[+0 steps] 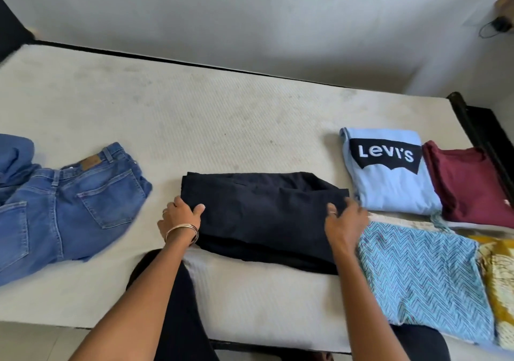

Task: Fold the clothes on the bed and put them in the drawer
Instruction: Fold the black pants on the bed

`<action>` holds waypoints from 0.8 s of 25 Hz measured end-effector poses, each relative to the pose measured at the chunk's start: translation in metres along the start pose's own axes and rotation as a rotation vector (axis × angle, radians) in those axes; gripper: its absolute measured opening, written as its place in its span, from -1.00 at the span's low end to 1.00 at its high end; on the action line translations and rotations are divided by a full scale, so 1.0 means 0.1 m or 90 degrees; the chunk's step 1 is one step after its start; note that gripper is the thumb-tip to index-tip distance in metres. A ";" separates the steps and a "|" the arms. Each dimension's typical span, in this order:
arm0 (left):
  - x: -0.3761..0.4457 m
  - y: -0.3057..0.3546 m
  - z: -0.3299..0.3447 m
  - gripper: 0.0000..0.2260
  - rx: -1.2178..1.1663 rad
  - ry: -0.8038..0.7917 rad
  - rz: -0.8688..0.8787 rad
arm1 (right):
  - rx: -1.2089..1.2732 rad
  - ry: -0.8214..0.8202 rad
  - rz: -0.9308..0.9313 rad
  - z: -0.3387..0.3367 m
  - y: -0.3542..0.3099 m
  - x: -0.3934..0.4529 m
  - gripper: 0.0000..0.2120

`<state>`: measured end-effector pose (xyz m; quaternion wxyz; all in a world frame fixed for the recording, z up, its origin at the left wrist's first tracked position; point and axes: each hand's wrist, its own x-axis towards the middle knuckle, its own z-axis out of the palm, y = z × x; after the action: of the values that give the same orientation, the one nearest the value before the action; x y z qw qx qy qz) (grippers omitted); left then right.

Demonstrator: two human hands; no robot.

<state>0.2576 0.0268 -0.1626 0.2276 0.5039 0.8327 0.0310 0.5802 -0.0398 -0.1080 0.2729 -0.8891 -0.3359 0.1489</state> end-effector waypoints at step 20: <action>0.06 0.60 -0.71 -0.84 -0.556 -0.324 -0.049 | 0.166 -0.470 0.004 1.65 -0.61 -0.44 -0.25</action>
<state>0.2759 0.0738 -0.0837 0.6139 0.3218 0.6781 0.2443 0.4425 0.0316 -0.2020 0.2442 -0.7347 -0.3868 0.5010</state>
